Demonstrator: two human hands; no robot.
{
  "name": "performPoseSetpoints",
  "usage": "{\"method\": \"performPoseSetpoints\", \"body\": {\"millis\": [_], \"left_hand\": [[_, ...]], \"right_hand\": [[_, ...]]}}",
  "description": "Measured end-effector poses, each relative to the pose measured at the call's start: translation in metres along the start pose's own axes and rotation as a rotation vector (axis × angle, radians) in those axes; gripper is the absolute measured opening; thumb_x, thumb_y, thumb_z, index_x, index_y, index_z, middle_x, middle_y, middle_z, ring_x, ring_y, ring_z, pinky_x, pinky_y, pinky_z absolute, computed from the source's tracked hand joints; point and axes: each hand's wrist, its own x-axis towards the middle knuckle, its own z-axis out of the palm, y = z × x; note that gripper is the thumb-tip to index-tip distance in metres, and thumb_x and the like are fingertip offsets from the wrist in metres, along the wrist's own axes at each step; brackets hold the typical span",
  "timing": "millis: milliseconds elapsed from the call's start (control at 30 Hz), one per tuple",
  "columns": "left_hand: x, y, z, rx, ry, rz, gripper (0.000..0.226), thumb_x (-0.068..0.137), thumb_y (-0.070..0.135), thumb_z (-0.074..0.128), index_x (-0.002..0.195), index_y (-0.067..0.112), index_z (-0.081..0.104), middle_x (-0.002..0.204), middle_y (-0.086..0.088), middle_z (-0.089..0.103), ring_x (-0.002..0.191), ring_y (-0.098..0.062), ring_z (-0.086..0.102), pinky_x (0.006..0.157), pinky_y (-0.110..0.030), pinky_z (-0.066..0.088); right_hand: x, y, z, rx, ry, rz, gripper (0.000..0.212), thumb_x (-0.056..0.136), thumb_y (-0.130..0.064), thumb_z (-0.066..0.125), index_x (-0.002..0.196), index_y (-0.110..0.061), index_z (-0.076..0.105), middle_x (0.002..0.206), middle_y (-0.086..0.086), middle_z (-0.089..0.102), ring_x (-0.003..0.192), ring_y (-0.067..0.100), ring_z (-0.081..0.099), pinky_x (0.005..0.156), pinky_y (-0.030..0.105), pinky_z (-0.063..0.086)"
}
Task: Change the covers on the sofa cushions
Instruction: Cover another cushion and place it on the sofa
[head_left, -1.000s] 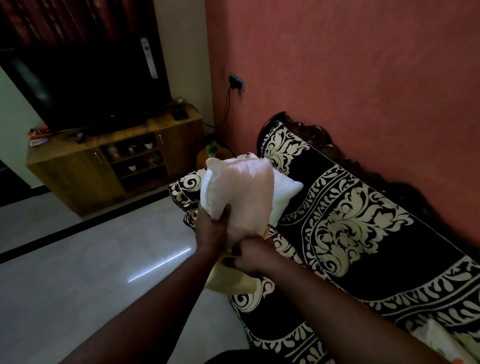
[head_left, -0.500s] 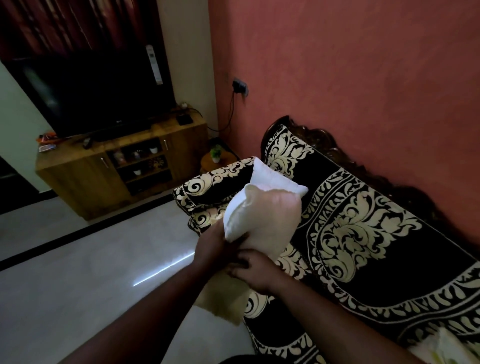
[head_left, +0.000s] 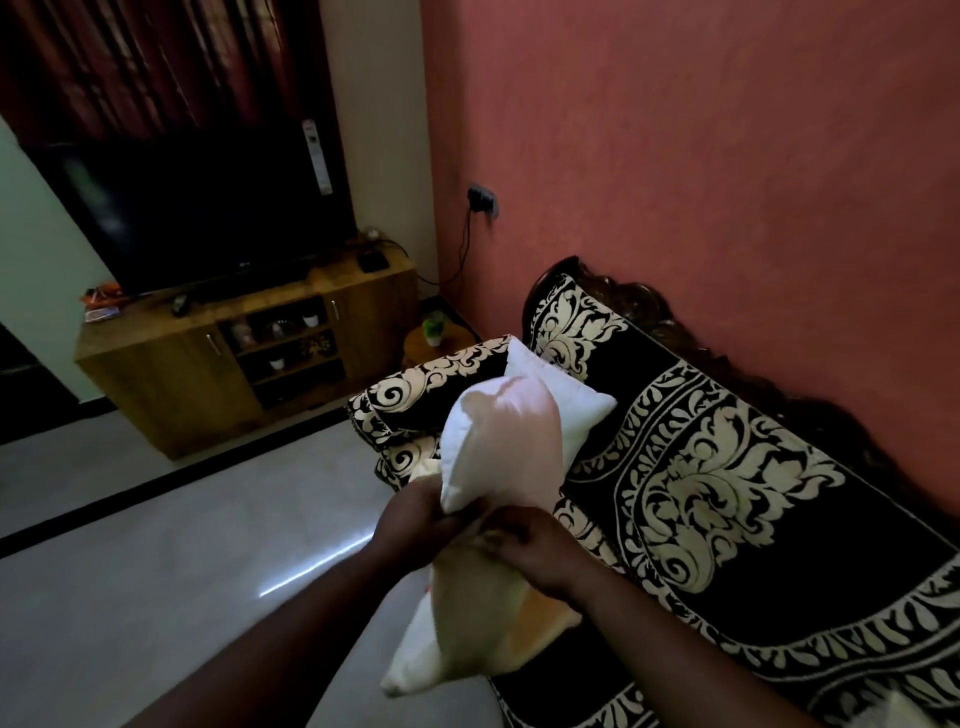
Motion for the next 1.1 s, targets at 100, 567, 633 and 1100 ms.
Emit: {"method": "performPoseSetpoints", "body": {"millis": [100,567,633,1100], "left_hand": [[0.014,-0.004,-0.006,0.077,-0.002,-0.060,0.064,0.071,0.086,0.052,0.090,0.029,0.072,0.082,0.007,0.073,0.076,-0.011,0.067,0.068,-0.035,0.055],[0.032,0.003,0.029,-0.115,-0.170,-0.238,0.042,0.074,0.029,0.077,0.114,0.025,0.065,0.098,0.007,0.070,0.089,-0.013,0.064,0.065,-0.014,0.043],[0.022,-0.002,0.031,-0.332,-0.193,-0.207,0.048,0.069,0.031,0.075,0.114,0.016,0.067,0.102,-0.002,0.073,0.094,-0.016,0.066,0.071,-0.016,0.048],[0.038,-0.006,0.011,-0.246,-0.140,-0.284,0.085,0.061,0.083,0.068,0.128,0.031,0.058,0.117,0.001,0.069,0.104,-0.019,0.067,0.091,-0.037,0.056]], "right_hand": [[0.003,-0.008,0.011,-0.228,0.006,-0.057,0.022,0.076,-0.052,0.065,0.093,-0.040,0.073,0.098,-0.017,0.073,0.097,0.004,0.065,0.086,0.036,0.054],[0.003,-0.024,0.024,-0.096,-0.310,0.065,0.027,0.073,-0.046,0.081,0.065,-0.023,0.069,0.065,-0.006,0.066,0.062,0.004,0.058,0.065,0.026,0.048],[0.004,-0.023,0.019,-0.012,-0.212,0.080,0.026,0.075,-0.039,0.084,0.064,-0.023,0.067,0.065,-0.007,0.065,0.062,0.005,0.059,0.063,0.026,0.047],[0.005,-0.015,0.026,-0.093,0.128,-0.042,0.033,0.078,-0.054,0.073,0.088,-0.023,0.071,0.085,-0.015,0.074,0.081,-0.002,0.066,0.075,0.024,0.052]]}}
